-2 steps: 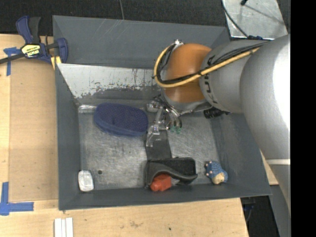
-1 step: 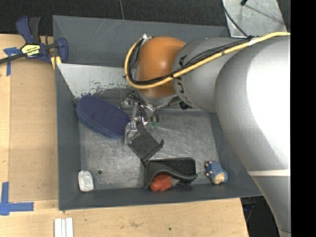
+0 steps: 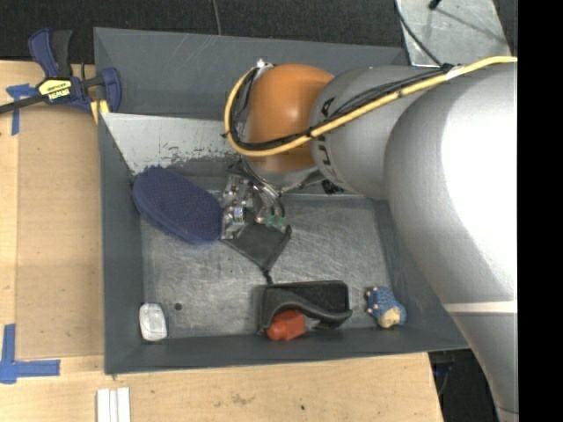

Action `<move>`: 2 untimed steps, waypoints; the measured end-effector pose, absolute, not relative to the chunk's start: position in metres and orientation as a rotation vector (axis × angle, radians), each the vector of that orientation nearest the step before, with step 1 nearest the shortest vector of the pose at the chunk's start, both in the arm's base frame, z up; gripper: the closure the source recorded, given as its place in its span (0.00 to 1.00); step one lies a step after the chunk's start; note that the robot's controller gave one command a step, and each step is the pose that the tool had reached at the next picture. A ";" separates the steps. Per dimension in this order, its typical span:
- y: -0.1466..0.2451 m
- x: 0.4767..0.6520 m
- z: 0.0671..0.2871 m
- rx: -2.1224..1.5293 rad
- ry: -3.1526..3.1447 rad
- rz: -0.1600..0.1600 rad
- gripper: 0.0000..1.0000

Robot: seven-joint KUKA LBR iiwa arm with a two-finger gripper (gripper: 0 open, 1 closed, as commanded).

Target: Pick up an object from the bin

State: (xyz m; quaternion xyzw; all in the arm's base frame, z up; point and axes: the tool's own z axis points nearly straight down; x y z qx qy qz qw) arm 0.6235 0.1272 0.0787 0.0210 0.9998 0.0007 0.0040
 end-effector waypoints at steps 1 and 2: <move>0.100 0.611 0.101 -0.100 3.139 -0.002 1.00; 0.098 0.611 0.221 -0.116 3.126 0.002 1.00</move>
Offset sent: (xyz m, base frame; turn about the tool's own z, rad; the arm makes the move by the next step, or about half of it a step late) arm -0.0136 -0.0257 0.0212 -0.1068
